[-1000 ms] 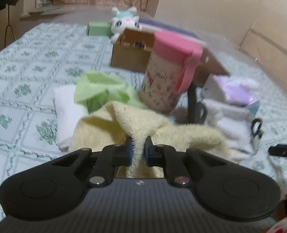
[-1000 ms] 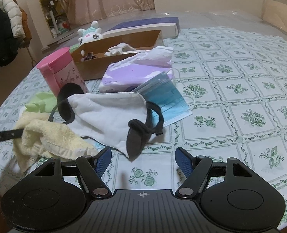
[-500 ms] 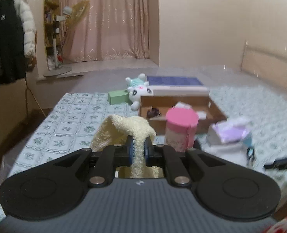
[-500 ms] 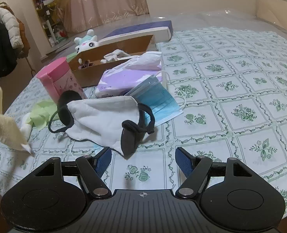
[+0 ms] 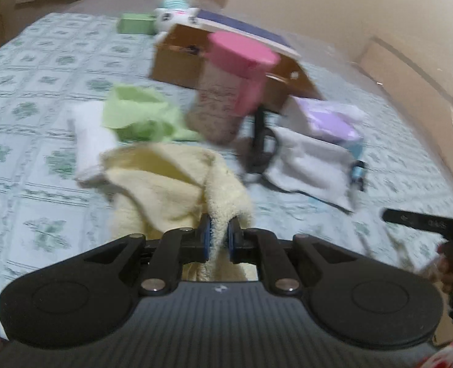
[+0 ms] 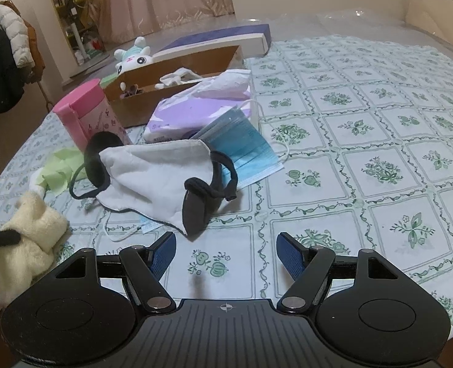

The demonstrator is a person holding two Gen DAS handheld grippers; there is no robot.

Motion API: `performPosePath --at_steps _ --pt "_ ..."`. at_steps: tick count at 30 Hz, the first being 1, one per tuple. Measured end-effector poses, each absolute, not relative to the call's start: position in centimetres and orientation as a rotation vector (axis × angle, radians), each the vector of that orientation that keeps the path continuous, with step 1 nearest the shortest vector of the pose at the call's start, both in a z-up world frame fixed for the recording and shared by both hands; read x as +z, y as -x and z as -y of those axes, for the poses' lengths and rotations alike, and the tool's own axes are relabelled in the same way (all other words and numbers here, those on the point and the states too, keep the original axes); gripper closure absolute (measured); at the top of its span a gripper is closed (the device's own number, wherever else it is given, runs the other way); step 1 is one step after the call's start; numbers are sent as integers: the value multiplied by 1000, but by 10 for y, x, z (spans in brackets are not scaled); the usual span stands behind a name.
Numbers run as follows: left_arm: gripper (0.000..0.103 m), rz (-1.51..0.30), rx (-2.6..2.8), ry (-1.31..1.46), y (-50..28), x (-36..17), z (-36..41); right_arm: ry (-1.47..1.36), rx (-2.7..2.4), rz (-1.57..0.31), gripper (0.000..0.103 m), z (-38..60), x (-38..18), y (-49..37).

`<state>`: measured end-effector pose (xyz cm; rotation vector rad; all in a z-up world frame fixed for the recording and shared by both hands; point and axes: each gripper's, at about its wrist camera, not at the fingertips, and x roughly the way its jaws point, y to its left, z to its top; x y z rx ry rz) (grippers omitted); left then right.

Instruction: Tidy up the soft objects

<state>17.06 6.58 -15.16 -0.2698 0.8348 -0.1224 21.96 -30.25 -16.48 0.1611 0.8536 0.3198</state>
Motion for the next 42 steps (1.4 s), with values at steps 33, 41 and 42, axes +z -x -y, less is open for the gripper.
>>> performPosePath --at_steps 33,41,42 --pt "78 -784 9 283 -190 -191 -94 -151 356 -830 31 269 -180 -250" --pt "78 -788 6 282 -190 -191 -93 -143 340 -727 95 264 -171 -253" --pt "78 -787 7 280 -190 -192 -93 -146 345 -695 96 268 -163 -249"
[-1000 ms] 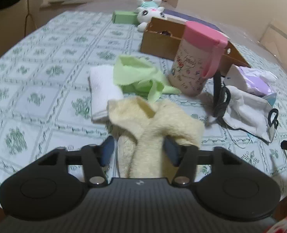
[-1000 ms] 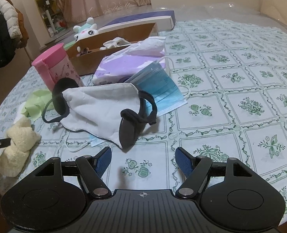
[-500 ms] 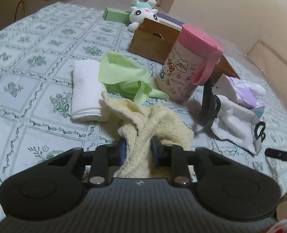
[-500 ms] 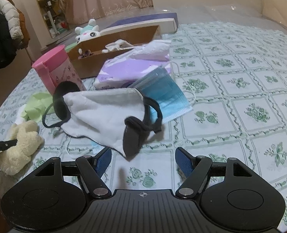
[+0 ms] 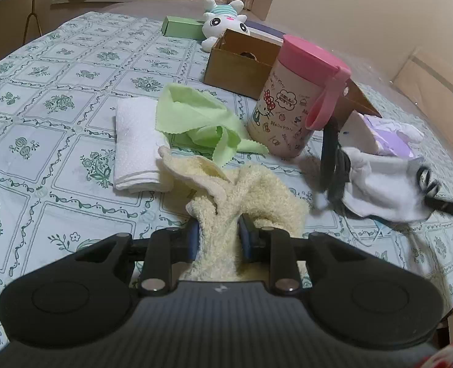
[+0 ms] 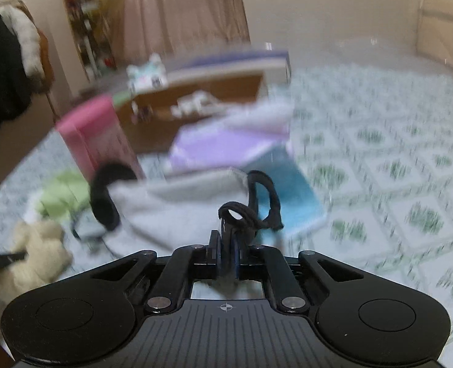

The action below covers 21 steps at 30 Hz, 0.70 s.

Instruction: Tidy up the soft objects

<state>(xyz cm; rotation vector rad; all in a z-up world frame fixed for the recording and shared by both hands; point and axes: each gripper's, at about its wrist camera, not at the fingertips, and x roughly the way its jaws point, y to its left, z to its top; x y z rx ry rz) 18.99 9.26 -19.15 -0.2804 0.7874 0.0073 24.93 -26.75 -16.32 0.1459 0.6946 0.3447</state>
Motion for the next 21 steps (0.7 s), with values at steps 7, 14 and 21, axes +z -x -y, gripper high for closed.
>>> performPosePath --at_steps 7,14,21 --pt "78 -788 11 276 -189 -190 -94 -79 388 -533 96 298 -106 -220" --pt "78 -785 14 276 -188 -191 -93 57 519 -518 96 277 -100 -201" --pt "78 -787 8 282 -189 -191 -94 12 464 -745 95 246 -154 -220"
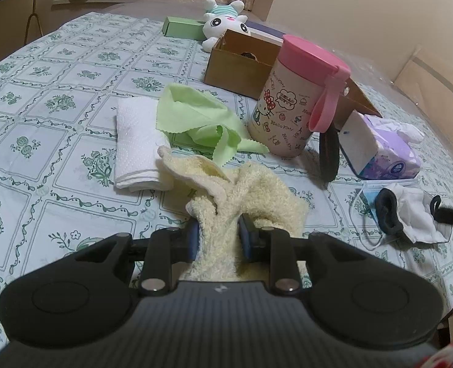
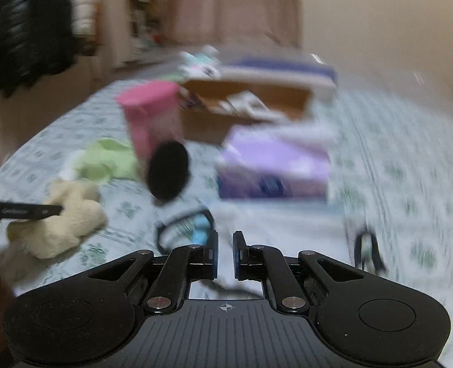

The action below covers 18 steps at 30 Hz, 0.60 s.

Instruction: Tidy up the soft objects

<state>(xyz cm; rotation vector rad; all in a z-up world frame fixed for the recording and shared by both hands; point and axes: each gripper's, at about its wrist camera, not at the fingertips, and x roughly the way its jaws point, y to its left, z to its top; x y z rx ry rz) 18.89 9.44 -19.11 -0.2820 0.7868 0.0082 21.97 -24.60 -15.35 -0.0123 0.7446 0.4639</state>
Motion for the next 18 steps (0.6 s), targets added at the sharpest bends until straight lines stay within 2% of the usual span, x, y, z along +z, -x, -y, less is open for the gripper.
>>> performPosePath --at_steps 1,3,5,12,18 --pt "78 -787 7 282 -189 -191 -95 -20 436 -769 94 252 -159 -221" --pt "78 -786 6 282 -190 -192 -95 -61 381 -798 82 268 -165 -224" --pt "78 -785 6 282 -190 -192 -95 -112 297 -803 39 290 -170 -226" --pt "78 -782 8 284 -190 -192 -94 -319 130 -792 37 338 -189 -229" --pt "78 -784 5 286 -189 -192 -95 -377 99 -785 37 344 -192 -231"
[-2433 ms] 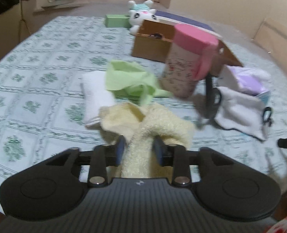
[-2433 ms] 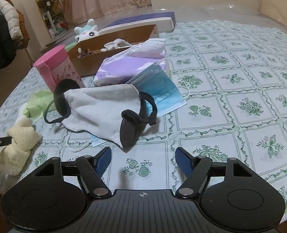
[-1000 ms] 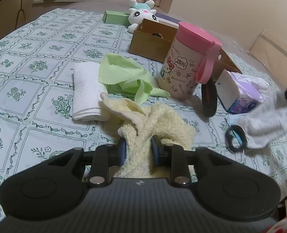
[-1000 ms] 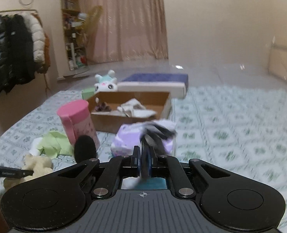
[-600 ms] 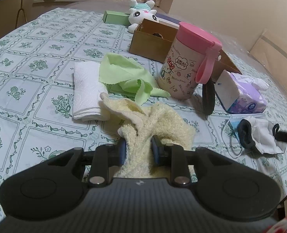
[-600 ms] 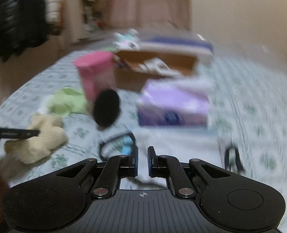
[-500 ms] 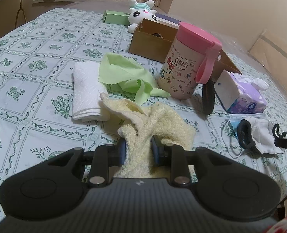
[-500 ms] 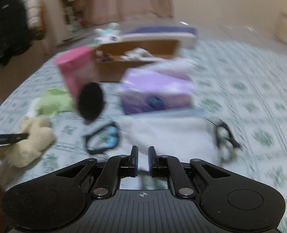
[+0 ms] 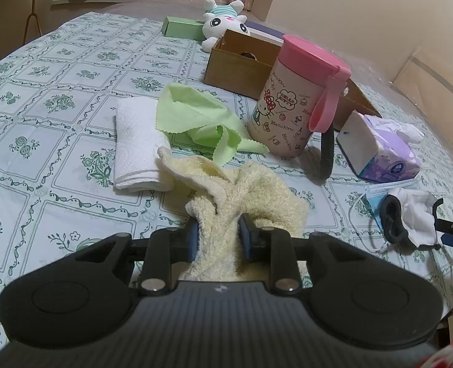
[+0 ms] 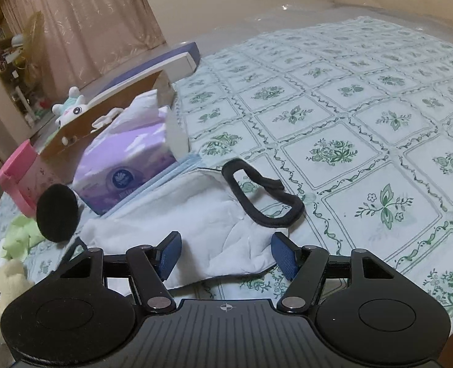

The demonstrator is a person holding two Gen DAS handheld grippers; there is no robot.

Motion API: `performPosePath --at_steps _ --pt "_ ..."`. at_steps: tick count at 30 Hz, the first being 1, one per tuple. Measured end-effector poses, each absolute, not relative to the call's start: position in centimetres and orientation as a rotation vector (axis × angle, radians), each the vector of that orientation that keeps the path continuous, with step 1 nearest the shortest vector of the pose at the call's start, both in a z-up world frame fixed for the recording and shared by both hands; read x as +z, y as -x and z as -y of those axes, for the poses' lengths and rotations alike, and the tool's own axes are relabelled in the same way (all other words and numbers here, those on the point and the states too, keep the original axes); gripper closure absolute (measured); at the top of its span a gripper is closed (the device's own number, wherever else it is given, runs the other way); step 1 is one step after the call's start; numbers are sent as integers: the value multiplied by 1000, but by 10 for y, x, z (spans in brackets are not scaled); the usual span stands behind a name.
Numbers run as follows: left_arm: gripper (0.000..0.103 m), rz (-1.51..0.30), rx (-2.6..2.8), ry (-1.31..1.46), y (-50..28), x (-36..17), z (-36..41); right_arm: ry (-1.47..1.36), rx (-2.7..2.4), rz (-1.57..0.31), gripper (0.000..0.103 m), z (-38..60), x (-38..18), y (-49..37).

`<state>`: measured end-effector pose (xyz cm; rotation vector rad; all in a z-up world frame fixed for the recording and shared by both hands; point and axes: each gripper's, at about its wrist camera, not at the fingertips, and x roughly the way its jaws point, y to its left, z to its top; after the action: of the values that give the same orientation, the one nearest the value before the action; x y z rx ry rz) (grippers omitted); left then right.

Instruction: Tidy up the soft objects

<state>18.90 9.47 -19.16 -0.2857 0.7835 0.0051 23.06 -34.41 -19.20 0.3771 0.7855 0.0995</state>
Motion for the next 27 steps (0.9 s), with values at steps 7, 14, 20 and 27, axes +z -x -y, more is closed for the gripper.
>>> performPosePath --at_steps 7,14,20,27 --pt "77 -779 5 285 -189 -193 -95 -350 48 -765 37 356 -191 -224" --pt "77 -782 1 288 -189 -193 -96 -383 121 -686 100 347 -186 -233" --pt "78 -784 -2 281 -190 -191 -95 -121 342 -432 100 292 -131 -216" --pt "78 -787 -6 281 -189 -191 -95 160 655 -517 100 196 -160 -214"
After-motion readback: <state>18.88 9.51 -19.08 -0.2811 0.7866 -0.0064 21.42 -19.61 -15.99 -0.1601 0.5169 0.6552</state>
